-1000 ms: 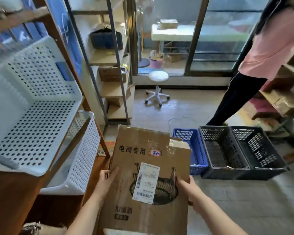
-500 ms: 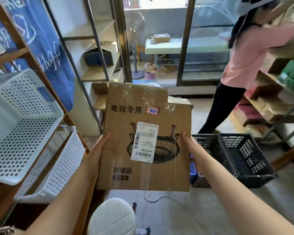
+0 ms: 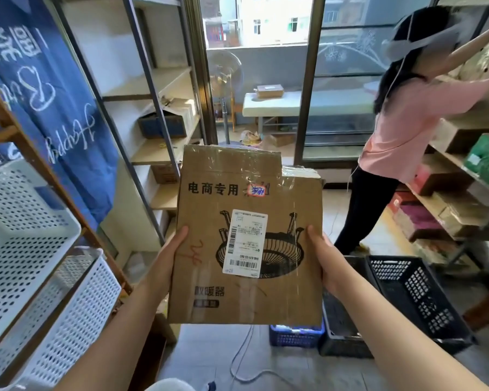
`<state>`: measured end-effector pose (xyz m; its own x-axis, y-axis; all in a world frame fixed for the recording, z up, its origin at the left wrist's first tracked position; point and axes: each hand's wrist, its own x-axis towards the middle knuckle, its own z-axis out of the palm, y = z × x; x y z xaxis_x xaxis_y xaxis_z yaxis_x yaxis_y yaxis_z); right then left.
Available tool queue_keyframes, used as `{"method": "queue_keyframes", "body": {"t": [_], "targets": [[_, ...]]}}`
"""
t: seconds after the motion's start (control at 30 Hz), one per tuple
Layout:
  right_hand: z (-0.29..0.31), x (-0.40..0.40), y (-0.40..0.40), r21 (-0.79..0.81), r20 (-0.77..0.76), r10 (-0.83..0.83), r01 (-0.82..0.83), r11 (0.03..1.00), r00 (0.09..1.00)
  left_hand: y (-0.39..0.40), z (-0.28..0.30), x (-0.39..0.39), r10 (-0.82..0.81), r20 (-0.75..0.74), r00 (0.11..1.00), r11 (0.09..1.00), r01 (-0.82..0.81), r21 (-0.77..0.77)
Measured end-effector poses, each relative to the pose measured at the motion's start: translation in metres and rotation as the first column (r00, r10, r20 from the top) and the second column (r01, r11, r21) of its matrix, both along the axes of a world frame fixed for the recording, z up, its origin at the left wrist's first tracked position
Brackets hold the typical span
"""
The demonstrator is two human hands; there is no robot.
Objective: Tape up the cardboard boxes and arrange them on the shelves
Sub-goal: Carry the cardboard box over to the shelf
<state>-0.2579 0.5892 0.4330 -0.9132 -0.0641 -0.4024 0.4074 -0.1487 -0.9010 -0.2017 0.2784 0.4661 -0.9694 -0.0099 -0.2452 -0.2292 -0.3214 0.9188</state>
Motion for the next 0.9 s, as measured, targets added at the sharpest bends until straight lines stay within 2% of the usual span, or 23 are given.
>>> {"method": "queue_keyframes", "body": {"t": [0.2,0.37,0.5,0.6,0.7,0.77,0.9], "targets": [[-0.002,-0.066,-0.008,0.113,0.005,0.014,-0.014,0.994,1.000,-0.015,-0.017,-0.067,-0.009,0.032,0.999,0.996,0.006,0.091],[0.004,-0.158,-0.031,0.237,-0.014,-0.001,0.004,0.972,1.000,-0.041,-0.024,-0.147,0.052,0.054,0.997,0.988,-0.060,0.143],[0.019,-0.227,-0.050,0.267,-0.052,0.016,-0.001,0.964,0.999,-0.061,-0.012,-0.206,0.076,0.067,0.995,0.983,-0.086,0.162],[0.032,-0.269,-0.059,0.201,-0.085,0.018,0.000,0.980,0.996,-0.076,-0.006,-0.249,0.116,0.061,0.991,0.985,-0.123,0.120],[0.035,-0.302,-0.068,0.072,-0.082,0.010,-0.004,0.997,0.997,-0.082,-0.005,-0.285,0.089,0.046,0.995,0.980,-0.095,0.174],[0.034,-0.323,-0.074,0.056,-0.084,0.011,-0.006,0.998,0.996,-0.084,-0.002,-0.307,0.049,0.042,0.998,0.975,-0.057,0.214],[0.030,-0.377,-0.086,0.013,-0.105,0.008,-0.007,1.000,0.994,-0.096,0.002,-0.360,0.074,0.019,0.997,0.982,-0.076,0.175]]}}
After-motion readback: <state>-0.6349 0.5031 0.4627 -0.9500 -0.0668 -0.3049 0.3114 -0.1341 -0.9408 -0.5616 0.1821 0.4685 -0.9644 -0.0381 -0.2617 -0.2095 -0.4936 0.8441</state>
